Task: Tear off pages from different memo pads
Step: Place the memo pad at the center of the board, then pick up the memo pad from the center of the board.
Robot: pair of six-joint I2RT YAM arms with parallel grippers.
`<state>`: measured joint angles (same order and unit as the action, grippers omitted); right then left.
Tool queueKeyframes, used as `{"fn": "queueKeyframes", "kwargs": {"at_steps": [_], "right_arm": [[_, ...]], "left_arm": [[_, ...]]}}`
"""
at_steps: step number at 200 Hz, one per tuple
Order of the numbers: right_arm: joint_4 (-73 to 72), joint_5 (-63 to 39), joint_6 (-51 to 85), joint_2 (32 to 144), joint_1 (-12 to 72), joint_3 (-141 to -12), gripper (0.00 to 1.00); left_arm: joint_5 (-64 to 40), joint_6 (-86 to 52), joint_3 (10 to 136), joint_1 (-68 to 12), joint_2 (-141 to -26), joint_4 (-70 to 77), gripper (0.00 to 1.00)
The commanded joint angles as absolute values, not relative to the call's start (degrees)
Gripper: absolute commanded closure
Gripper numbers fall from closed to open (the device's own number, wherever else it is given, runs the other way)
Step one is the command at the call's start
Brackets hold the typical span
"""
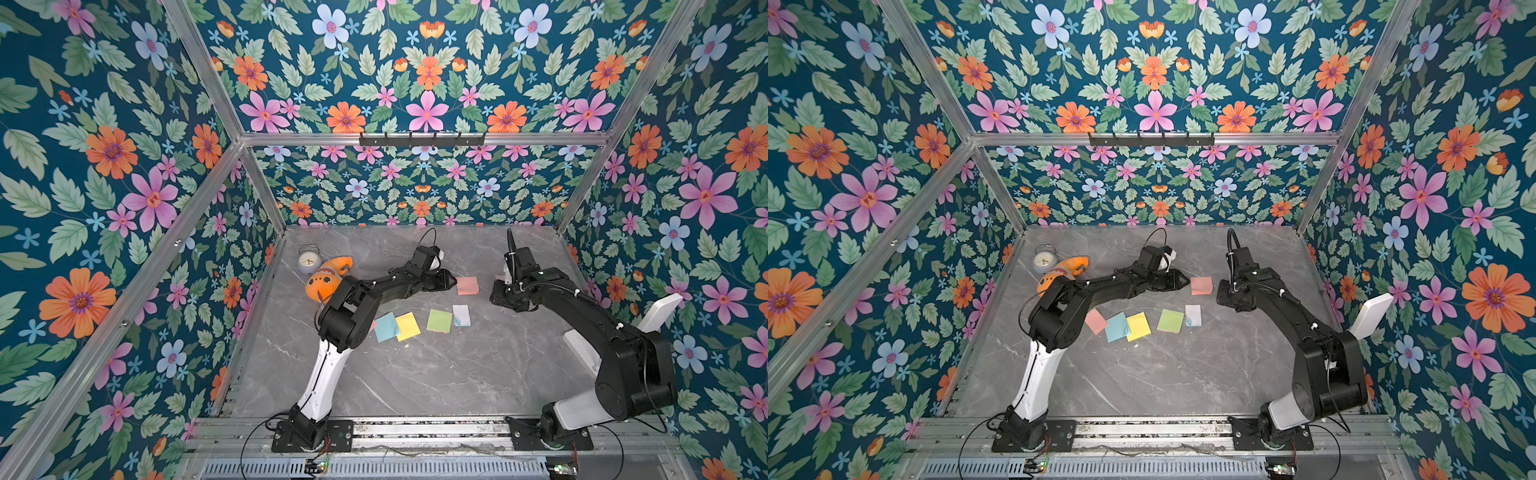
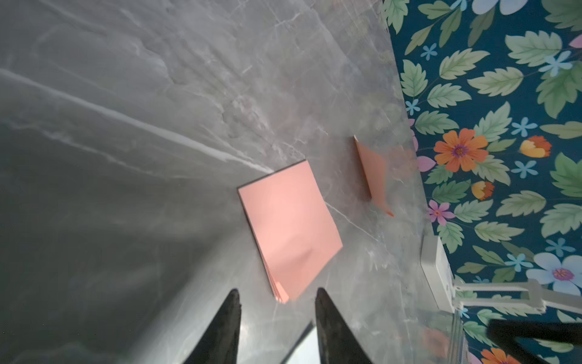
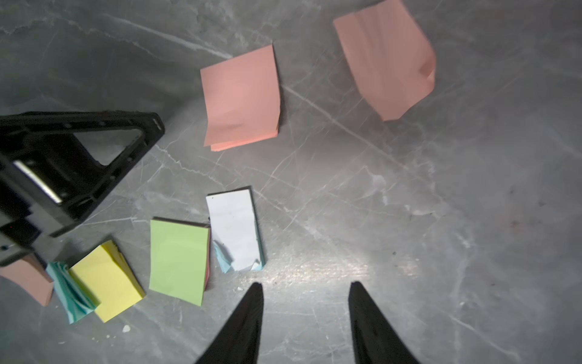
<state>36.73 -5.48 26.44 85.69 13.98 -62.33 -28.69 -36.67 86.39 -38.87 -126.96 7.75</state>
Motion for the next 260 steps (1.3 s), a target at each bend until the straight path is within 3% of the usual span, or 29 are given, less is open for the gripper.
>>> {"fn": "queueKeyframes", "kwargs": {"at_steps": [1, 58, 193, 260], "right_arm": [[32.99, -12.24, 32.39, 86.22, 15.70, -60.46, 0.56], [25.45, -18.22, 37.26, 92.10, 17.57, -58.19, 0.63], [17.73, -23.17, 40.50, 99.29, 17.55, -53.43, 0.66], [10.68, -27.28, 42.07, 97.77, 17.54, -50.69, 0.80]], "left_arm": [[-31.46, -35.37, 80.35, -39.96, -123.22, 9.90, 0.62], [-32.37, -36.06, 68.77, -42.35, -117.07, 12.33, 0.70], [-33.55, -35.98, 65.29, -44.71, -118.98, 12.55, 0.81], [-34.54, -36.01, 65.42, -44.65, -120.05, 13.52, 0.89]]}}
